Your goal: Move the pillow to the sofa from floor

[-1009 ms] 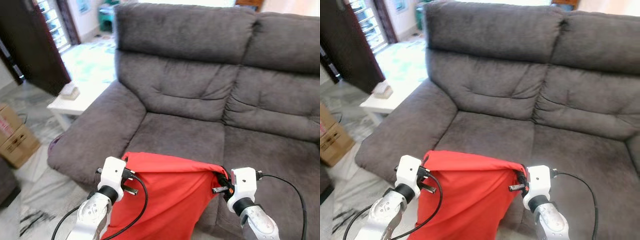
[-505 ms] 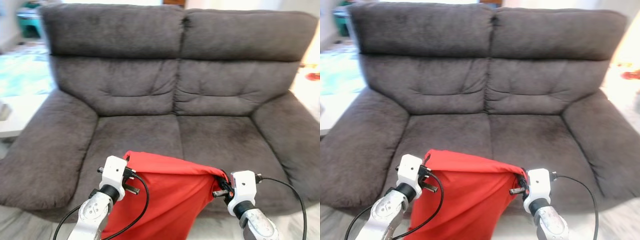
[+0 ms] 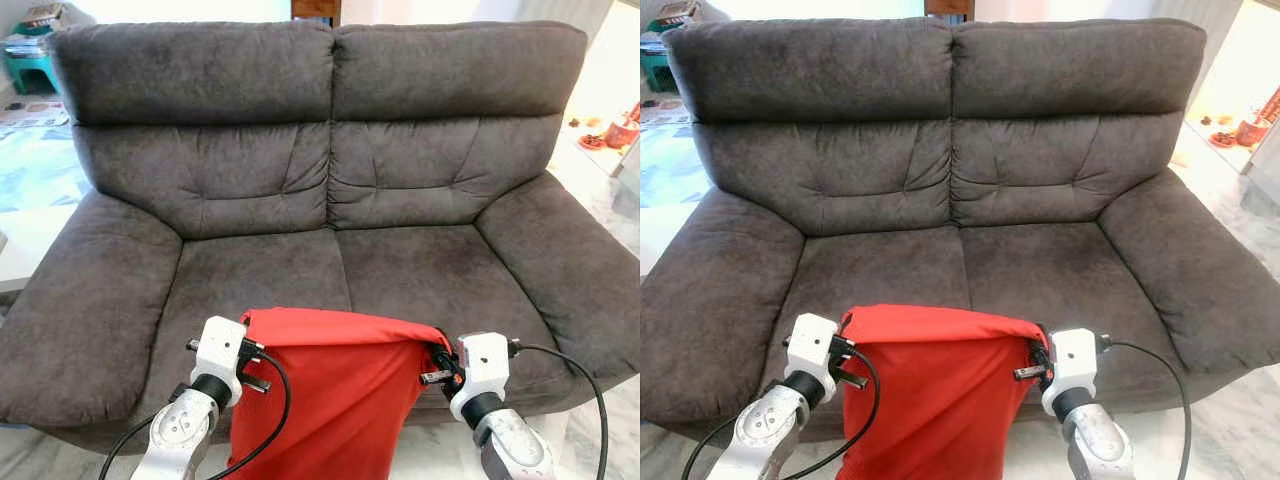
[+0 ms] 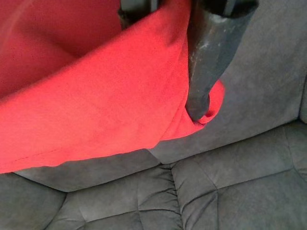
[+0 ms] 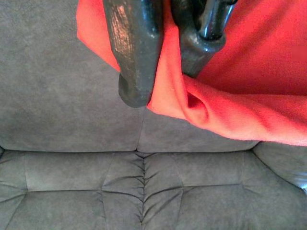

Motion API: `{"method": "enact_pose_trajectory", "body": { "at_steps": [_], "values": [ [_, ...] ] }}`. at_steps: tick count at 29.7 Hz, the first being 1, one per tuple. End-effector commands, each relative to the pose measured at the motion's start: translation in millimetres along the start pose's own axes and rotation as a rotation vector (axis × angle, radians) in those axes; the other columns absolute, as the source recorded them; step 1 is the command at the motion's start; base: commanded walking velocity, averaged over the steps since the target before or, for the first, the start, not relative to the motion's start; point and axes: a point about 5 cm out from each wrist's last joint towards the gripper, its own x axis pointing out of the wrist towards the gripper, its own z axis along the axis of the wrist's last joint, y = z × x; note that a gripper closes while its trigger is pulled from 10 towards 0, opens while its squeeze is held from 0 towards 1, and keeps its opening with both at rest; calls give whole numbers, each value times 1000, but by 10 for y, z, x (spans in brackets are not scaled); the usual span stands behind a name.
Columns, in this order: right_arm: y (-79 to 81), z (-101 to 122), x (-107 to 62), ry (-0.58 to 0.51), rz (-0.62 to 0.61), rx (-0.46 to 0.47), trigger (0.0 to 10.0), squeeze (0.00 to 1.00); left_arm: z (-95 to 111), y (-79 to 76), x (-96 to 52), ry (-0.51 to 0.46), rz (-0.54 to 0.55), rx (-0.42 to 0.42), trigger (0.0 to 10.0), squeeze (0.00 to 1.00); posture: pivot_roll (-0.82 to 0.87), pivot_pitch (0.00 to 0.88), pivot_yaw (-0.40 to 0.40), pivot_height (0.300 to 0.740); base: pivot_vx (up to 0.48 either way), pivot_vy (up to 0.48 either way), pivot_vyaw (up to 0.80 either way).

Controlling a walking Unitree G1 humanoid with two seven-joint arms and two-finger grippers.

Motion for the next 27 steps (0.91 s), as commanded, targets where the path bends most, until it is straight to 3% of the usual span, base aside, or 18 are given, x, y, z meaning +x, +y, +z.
{"method": "enact_pose_trajectory", "body": {
  "at_steps": [1,27],
  "values": [
    [-67,106,-11,-54,-21,-20,10000,0,220,21,45,-113,14,14,10000,0,-29,100,26,740,0,-472,0],
    [-15,157,17,-83,29,-63,10000,0,221,26,51,-118,24,18,10000,0,-26,100,24,740,0,-471,0]
  ]
}}
